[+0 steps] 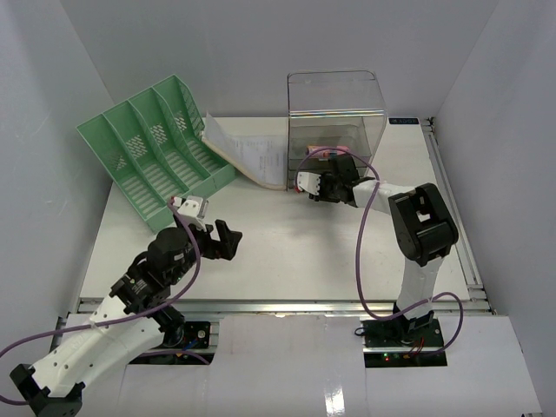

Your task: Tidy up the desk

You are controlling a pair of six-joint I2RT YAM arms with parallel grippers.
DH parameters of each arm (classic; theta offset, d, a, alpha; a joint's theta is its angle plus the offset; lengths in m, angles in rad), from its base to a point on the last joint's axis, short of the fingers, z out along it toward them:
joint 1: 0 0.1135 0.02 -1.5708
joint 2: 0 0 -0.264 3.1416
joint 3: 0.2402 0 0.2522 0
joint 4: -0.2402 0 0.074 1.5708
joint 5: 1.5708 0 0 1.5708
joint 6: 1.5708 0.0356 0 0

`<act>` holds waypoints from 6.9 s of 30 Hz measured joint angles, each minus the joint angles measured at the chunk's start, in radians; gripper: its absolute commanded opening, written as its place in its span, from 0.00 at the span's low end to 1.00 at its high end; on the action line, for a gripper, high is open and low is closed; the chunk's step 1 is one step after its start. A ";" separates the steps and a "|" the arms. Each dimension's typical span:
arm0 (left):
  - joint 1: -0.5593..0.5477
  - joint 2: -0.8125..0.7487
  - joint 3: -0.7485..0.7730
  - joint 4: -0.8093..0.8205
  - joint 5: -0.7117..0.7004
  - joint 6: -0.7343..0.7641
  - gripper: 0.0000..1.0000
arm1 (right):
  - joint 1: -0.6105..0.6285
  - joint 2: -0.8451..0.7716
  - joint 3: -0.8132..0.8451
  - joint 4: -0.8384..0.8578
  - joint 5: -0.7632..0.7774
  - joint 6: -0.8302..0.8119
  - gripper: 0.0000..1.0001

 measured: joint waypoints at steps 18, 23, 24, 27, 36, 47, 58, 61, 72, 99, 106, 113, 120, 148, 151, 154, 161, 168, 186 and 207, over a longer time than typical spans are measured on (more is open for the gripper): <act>0.036 0.571 0.107 0.164 -0.123 -0.338 0.87 | -0.004 -0.416 -0.151 -0.248 -0.313 0.147 0.50; 0.136 0.804 0.258 0.223 -0.132 -0.429 0.87 | -0.014 -0.651 -0.166 -0.299 -0.490 0.244 0.53; 0.153 0.839 0.278 0.231 -0.132 -0.442 0.88 | -0.018 -0.675 -0.167 -0.306 -0.518 0.263 0.53; 0.191 0.938 0.346 0.247 -0.131 -0.472 0.90 | -0.029 -0.734 -0.178 -0.320 -0.592 0.320 0.54; 0.221 1.226 0.638 0.239 -0.138 -0.519 0.89 | -0.053 -0.798 -0.216 -0.353 -0.722 0.407 0.54; 0.227 1.451 0.801 0.143 -0.207 -0.583 0.82 | -0.116 -0.827 -0.251 -0.358 -0.799 0.417 0.54; 0.227 1.510 0.868 0.147 -0.287 -0.594 0.60 | -0.124 -0.832 -0.251 -0.358 -0.836 0.417 0.54; 0.227 1.510 0.867 0.176 -0.314 -0.594 0.51 | -0.129 -0.832 -0.251 -0.358 -0.839 0.417 0.54; 0.227 1.510 0.867 0.227 -0.377 -0.572 0.27 | -0.154 -0.832 -0.253 -0.358 -0.866 0.417 0.54; 0.227 1.336 0.782 0.386 -0.297 -0.140 0.00 | -0.173 -0.833 -0.268 -0.359 -0.883 0.417 0.53; 0.226 1.144 0.782 0.381 -0.249 -0.004 0.00 | -0.174 -0.833 -0.270 -0.359 -0.882 0.417 0.53; 0.226 0.953 0.782 0.298 -0.241 0.075 0.00 | -0.174 -0.831 -0.284 -0.358 -0.878 0.417 0.52; 0.227 0.787 0.795 0.158 -0.256 0.108 0.00 | -0.174 -0.831 -0.284 -0.357 -0.877 0.417 0.52; 0.228 0.546 0.782 -0.291 -0.737 0.119 0.00 | -0.174 -0.834 -0.302 -0.347 -0.879 0.440 0.52; 0.229 0.591 0.760 -0.209 -0.765 0.189 0.00 | -0.174 -0.834 -0.302 -0.344 -0.879 0.440 0.52; 0.236 0.640 0.740 -0.111 -0.782 0.274 0.00 | -0.174 -0.834 -0.302 -0.340 -0.879 0.440 0.52; 0.281 0.720 0.673 0.100 -0.791 0.427 0.00 | -0.174 -0.834 -0.302 -0.334 -0.879 0.440 0.52; 0.296 0.711 0.668 0.073 -0.751 0.375 0.00 | -0.174 -0.834 -0.315 -0.330 -0.879 0.440 0.52; 0.300 0.439 0.723 -0.243 -0.301 -0.026 0.00 | -0.174 -0.833 -0.332 -0.320 -0.884 0.454 0.53; 0.359 0.494 0.725 -0.355 -0.441 -0.155 0.00 | 0.059 -0.809 -0.333 -0.327 -0.781 0.420 0.63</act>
